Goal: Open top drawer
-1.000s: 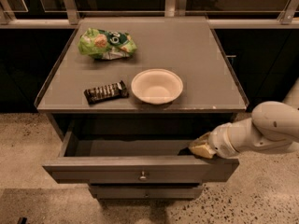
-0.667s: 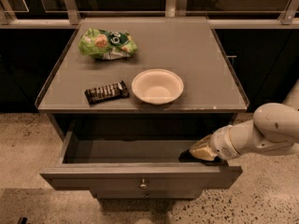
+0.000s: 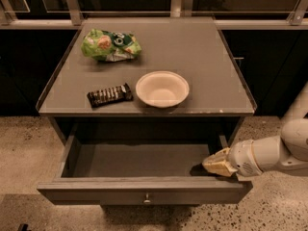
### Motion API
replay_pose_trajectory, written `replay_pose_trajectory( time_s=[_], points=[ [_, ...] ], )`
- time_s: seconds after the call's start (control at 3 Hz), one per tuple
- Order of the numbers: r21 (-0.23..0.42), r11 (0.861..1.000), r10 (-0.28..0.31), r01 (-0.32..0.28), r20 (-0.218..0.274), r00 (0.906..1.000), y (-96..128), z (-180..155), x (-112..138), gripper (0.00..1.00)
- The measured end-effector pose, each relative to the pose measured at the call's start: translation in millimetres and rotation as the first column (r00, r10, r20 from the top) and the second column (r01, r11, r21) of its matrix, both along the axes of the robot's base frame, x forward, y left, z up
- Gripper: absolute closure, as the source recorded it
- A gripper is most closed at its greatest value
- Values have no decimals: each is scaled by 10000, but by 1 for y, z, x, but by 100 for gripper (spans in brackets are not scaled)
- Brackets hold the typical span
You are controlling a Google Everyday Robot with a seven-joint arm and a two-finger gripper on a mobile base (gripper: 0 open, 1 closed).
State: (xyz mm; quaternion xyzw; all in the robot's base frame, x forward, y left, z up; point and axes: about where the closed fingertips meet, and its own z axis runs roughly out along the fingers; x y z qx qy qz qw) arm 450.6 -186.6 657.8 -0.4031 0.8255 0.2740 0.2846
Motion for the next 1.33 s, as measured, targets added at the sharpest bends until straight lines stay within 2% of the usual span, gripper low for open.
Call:
replay_pose_trajectory(
  time_s=[0.33, 0.67, 1.0, 1.33],
  points=[
    [615, 9979, -216, 203, 201, 9996, -11, 15, -17, 100],
    [832, 9964, -267, 132, 1625, 9863, -18, 66, -14, 100],
    [805, 9967, -228, 96, 1648, 9861, -17, 66, -14, 81],
    [805, 9967, -228, 96, 1648, 9861, -17, 66, -14, 58]
  ],
)
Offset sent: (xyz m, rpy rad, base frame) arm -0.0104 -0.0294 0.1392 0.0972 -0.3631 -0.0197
